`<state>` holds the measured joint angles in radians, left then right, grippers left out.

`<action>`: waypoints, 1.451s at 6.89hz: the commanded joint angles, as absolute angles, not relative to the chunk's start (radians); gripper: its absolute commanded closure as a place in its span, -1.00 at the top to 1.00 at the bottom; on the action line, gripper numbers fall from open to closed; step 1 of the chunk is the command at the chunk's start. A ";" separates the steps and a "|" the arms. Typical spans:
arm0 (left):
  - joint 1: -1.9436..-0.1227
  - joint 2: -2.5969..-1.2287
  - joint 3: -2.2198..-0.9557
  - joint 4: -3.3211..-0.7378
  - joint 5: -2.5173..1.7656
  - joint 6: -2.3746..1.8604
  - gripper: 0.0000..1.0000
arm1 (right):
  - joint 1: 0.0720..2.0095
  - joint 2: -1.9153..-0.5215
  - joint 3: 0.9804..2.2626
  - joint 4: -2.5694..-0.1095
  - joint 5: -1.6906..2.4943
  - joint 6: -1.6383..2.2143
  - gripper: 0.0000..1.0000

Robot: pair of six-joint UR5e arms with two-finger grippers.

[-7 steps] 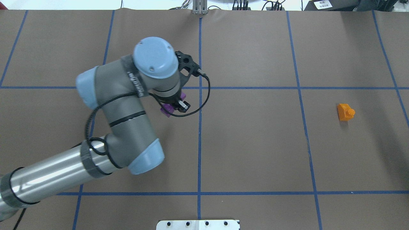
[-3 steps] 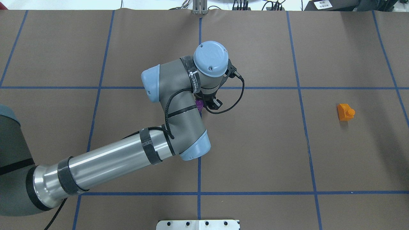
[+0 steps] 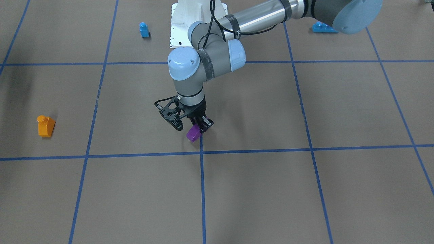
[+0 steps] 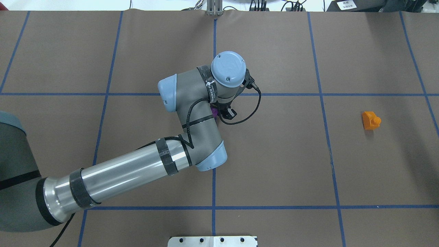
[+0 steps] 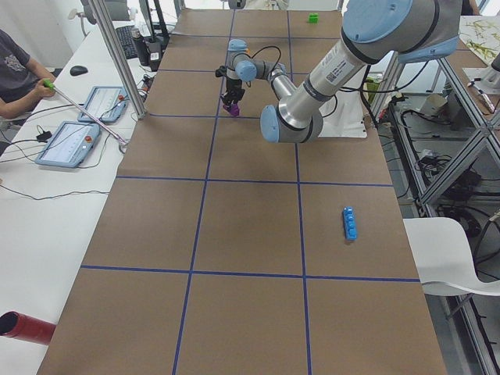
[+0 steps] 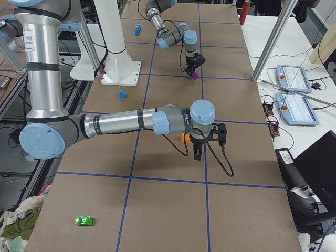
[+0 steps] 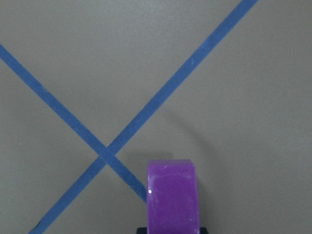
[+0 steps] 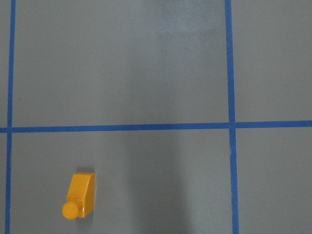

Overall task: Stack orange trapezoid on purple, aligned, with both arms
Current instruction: 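Carry the purple block with the left gripper toward the table centre, then set the purple block down, open the left gripper and lift away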

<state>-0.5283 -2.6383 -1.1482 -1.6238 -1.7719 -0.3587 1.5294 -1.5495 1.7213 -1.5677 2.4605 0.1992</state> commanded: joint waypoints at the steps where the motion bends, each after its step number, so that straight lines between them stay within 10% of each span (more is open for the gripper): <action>1: -0.529 -2.638 -1.100 -1.676 -1.770 -0.359 -0.83 | 1.529 -1.549 1.721 -1.568 2.459 0.199 1.00; 2: -0.531 -2.638 -1.086 -1.687 -1.770 -0.359 -0.56 | 1.529 -1.549 1.721 -1.568 2.459 0.199 1.00; 4: -0.538 -2.638 -1.091 -1.719 -1.772 -0.374 0.99 | 1.529 -1.548 1.720 -1.568 2.461 0.198 1.00; 10: -0.735 -2.631 -1.274 -1.644 -1.993 -0.568 1.00 | 1.426 -1.513 1.768 -1.565 2.415 0.312 1.00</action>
<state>-0.6415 -2.6333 -1.2215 -1.6943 -1.8631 -0.5447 1.4841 -1.5175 1.7432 -1.5699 2.4474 0.2278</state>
